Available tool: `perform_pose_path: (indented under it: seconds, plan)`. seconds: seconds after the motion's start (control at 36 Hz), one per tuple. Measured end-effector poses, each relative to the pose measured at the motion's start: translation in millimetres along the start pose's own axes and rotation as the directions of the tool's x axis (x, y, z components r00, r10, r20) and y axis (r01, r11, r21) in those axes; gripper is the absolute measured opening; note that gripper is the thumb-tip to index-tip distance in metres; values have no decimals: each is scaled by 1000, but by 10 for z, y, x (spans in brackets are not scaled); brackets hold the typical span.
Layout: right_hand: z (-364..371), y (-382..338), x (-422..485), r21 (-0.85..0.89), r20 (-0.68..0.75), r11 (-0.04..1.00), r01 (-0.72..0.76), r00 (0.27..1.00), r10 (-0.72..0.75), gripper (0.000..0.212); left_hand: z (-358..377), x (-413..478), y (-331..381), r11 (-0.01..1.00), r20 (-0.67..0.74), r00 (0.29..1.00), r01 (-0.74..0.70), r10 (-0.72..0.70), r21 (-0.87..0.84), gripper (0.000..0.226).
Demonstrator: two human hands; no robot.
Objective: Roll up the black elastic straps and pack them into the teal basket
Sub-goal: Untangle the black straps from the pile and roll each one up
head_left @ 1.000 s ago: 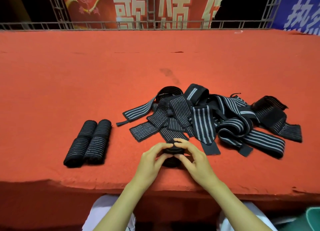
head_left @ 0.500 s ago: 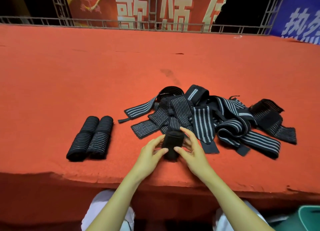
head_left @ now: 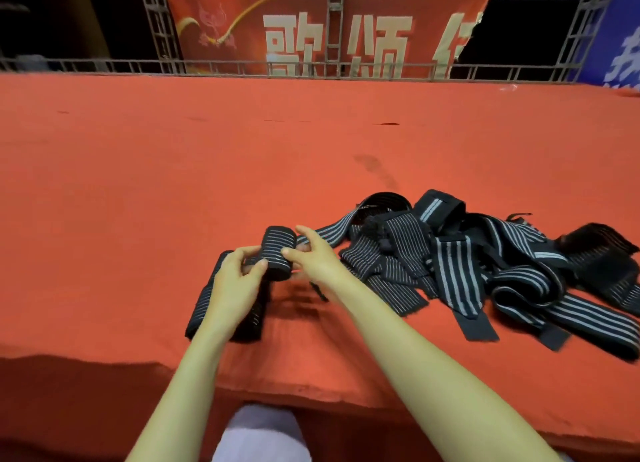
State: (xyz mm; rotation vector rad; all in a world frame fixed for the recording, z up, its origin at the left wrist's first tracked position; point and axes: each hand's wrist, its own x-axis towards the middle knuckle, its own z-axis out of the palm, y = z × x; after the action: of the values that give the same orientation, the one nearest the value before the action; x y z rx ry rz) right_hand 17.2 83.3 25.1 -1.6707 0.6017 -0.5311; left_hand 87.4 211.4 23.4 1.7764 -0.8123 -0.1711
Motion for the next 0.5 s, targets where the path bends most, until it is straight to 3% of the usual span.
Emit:
perform_pose_path:
  seconds: [0.06, 0.17, 0.42, 0.5]
  plan:
    - [176, -65, 74, -19, 30, 1000, -2, 1000, 3, 55, -115, 47, -60, 999, -51, 998, 32, -32, 2, 27]
    - [508, -124, 220, -149, 29, 988, 24, 999, -20, 44, -278, 172, -210, 997, -110, 993, 53, -46, 59, 35]
    - [739, 38, 374, -464, 47, 885, 49, 998, -31, 41, -330, 338, -567, 944, -85, 996, 25, 4, 330, 28]
    - [721, 90, 373, -507, 35, 860, 61, 998, -50, 41, -326, 340, -598, 951, -68, 998, 28, -7, 309, 28]
